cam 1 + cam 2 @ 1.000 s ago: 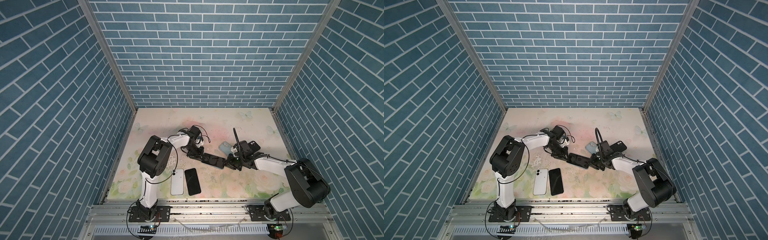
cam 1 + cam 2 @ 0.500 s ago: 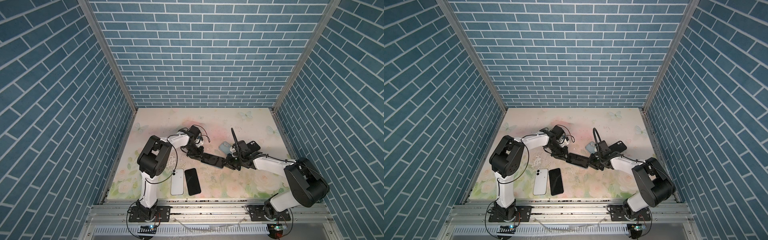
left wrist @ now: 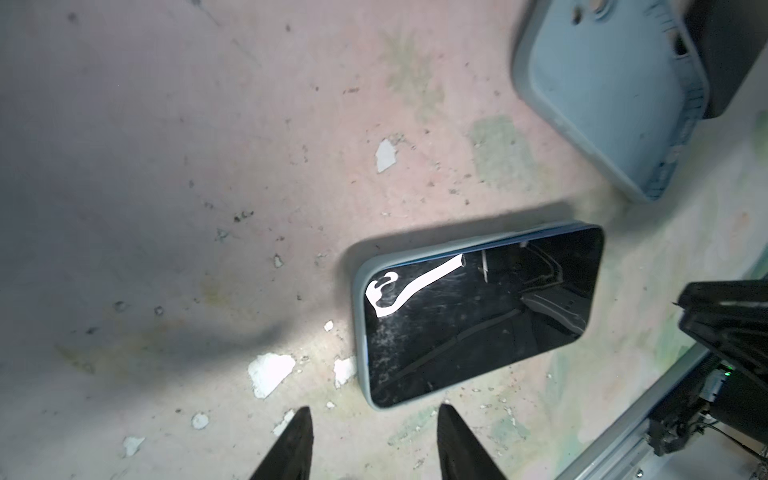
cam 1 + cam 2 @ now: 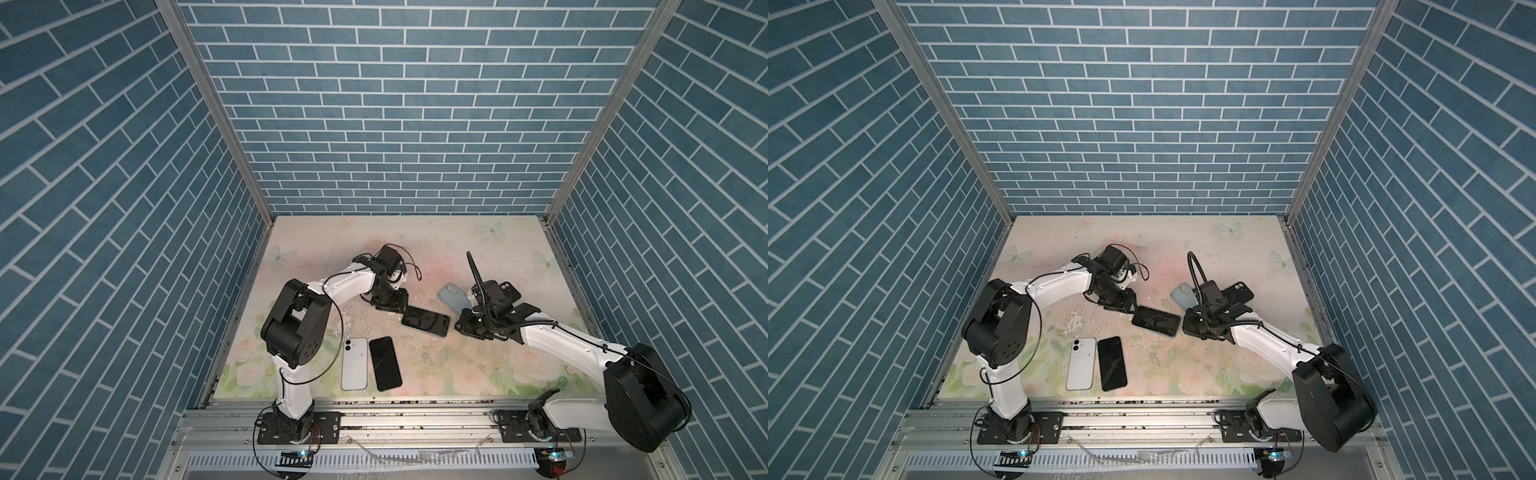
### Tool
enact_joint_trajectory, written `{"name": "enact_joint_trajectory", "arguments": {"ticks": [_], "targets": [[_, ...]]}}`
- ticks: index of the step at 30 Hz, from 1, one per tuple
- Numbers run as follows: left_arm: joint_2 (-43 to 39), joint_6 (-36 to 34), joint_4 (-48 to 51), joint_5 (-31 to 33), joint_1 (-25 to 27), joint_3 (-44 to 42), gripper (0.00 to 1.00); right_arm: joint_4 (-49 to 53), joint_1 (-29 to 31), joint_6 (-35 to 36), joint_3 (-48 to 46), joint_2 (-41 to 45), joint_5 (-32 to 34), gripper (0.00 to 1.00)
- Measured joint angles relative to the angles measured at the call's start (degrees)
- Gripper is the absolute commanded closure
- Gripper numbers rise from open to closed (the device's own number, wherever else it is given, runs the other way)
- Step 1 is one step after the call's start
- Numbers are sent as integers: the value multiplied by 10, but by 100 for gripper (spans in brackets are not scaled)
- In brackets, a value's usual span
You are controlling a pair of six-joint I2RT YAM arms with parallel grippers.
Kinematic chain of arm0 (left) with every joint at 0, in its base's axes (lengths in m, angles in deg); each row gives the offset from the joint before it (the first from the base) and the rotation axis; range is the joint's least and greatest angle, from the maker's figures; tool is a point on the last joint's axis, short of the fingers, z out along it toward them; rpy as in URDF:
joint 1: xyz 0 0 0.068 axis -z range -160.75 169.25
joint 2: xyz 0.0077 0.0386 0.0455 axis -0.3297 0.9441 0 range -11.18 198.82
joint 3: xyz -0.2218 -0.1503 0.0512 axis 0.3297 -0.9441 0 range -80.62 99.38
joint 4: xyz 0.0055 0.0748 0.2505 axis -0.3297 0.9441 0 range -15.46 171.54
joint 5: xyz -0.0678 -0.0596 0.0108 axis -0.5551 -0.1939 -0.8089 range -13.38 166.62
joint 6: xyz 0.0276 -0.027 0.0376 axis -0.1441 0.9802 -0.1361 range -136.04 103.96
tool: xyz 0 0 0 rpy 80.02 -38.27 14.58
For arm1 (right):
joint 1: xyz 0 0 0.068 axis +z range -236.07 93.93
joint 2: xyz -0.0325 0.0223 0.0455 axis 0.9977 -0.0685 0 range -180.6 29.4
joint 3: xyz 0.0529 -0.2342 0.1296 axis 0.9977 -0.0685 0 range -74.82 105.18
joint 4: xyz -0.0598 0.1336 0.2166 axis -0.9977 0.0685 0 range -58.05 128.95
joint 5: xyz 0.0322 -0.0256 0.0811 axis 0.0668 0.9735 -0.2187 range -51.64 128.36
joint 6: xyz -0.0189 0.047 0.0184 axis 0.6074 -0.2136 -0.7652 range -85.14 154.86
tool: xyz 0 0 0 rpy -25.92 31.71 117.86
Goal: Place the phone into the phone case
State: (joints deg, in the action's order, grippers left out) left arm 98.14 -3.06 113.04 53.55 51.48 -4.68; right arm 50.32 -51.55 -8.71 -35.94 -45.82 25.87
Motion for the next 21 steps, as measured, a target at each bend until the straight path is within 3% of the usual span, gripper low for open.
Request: {"name": "enact_joint_trajectory", "arguments": {"ticks": [6, 10, 21], "targets": [[31, -3, 14, 14, 6, 4, 54, -53, 11, -16, -9, -45, -28, 81], [42, -7, 18, 17, 16, 14, 63, -78, 15, -28, -9, -78, -40, 81], [58, -10, 29, 5, 19, 30, 79, -113, 16, -42, -18, -90, -55, 82]]}}
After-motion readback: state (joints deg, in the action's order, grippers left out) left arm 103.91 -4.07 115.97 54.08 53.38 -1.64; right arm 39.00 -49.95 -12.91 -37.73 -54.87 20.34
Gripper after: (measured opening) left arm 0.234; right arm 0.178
